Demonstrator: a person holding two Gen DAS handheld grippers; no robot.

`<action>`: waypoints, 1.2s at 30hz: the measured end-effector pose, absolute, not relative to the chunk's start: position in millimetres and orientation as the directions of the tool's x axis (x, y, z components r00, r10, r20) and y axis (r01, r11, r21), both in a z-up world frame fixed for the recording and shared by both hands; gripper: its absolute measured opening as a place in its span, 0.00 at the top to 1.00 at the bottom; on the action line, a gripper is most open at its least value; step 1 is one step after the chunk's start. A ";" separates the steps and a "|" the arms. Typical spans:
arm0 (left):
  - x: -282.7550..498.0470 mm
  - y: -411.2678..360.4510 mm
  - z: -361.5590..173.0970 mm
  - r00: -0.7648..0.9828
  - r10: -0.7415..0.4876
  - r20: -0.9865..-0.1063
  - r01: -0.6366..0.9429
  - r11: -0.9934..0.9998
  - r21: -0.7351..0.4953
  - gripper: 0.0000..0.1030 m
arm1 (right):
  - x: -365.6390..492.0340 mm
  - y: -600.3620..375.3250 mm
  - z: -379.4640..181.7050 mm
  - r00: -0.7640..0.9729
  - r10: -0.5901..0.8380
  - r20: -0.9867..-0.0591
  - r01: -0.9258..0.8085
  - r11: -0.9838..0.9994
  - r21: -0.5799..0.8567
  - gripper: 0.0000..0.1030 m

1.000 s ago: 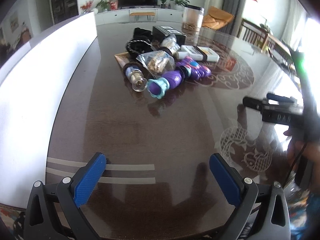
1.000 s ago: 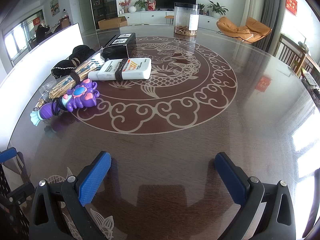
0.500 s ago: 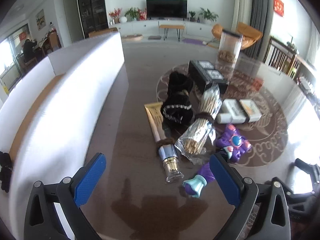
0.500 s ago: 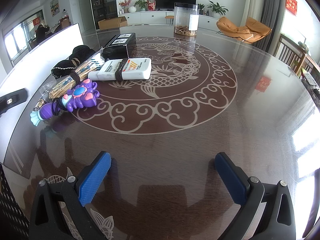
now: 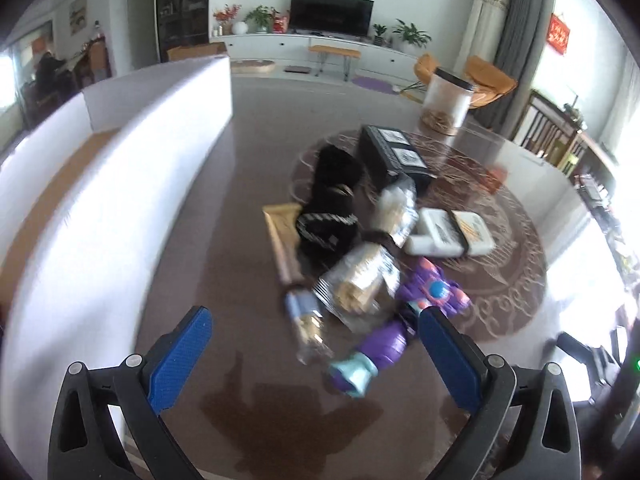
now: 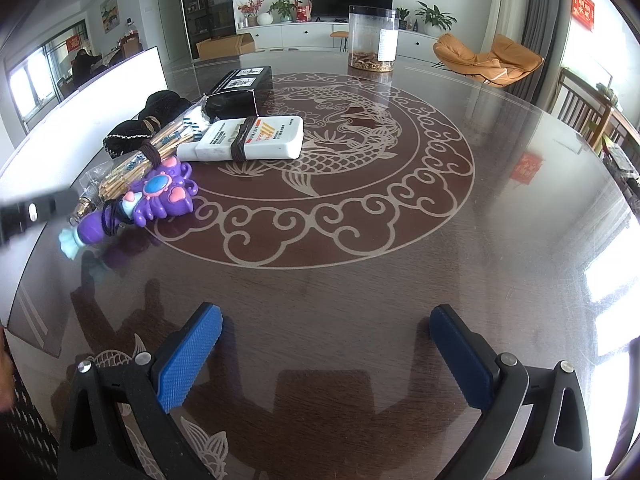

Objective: Organize objects
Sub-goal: 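Reach the left gripper to the gold cosmetic tube and grasp it, then hold the gold tube in the left gripper while the right gripper reaches the purple toy wand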

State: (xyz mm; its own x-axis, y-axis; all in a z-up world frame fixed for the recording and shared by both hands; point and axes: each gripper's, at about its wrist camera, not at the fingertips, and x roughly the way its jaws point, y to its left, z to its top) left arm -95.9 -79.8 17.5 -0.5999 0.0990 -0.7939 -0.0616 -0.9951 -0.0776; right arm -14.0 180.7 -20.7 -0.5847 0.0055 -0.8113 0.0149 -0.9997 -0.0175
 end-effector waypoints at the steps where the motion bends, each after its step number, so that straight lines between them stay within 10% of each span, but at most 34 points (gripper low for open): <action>1: -104.4 -80.8 18.2 -0.599 0.069 -0.798 -0.045 -0.998 -0.053 0.00 | -13.9 180.7 -20.6 -0.585 0.005 -0.811 0.015 -1.000 -0.017 0.00; 16: -166.3 -99.6 -32.5 -0.485 -0.001 -0.875 0.107 -0.993 -0.058 0.00 | -13.7 180.2 -20.8 -0.585 0.005 -0.811 0.015 -1.000 -0.017 0.00; 19: -162.3 -90.2 -27.9 -0.511 -0.009 -0.859 0.017 -1.000 0.000 0.46 | -13.7 180.3 -20.7 -0.585 0.005 -0.811 0.015 -1.000 -0.017 0.00; 20: -157.2 -87.8 -25.4 -0.520 0.012 -0.854 -0.017 -1.000 -0.004 0.76 | -13.9 179.9 -20.7 -0.585 0.005 -0.811 0.015 -1.000 -0.017 0.00; 29: -82.8 -116.8 -26.2 -0.545 0.007 -0.838 0.015 -1.000 -0.018 0.74 | -14.8 179.3 -21.1 -0.586 0.005 -0.811 0.015 -1.000 -0.017 0.00; 31: -75.9 -118.5 -26.5 -0.544 0.011 -0.839 0.002 -1.000 -0.014 0.65 | -14.5 180.0 -21.1 -0.586 0.005 -0.811 0.015 -1.000 -0.017 0.00; 33: -72.3 -116.8 -29.7 -0.536 0.024 -0.844 -0.017 -1.000 -0.018 0.27 | -14.5 180.0 -21.1 -0.586 0.005 -0.811 0.015 -1.000 -0.017 0.00; 36: -68.2 -111.0 -34.3 -0.545 0.011 -0.838 -0.034 -0.999 0.008 0.11 | -14.5 180.0 -21.1 -0.586 0.005 -0.811 0.015 -1.000 -0.016 0.00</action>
State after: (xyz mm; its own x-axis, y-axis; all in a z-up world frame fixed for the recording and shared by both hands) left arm -68.2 -111.0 -34.3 -0.5453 0.0113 -0.8381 -0.0336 -0.9994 0.0083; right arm -14.5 180.0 -21.1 -0.5856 0.0045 -0.8106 0.0149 -0.9998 -0.0164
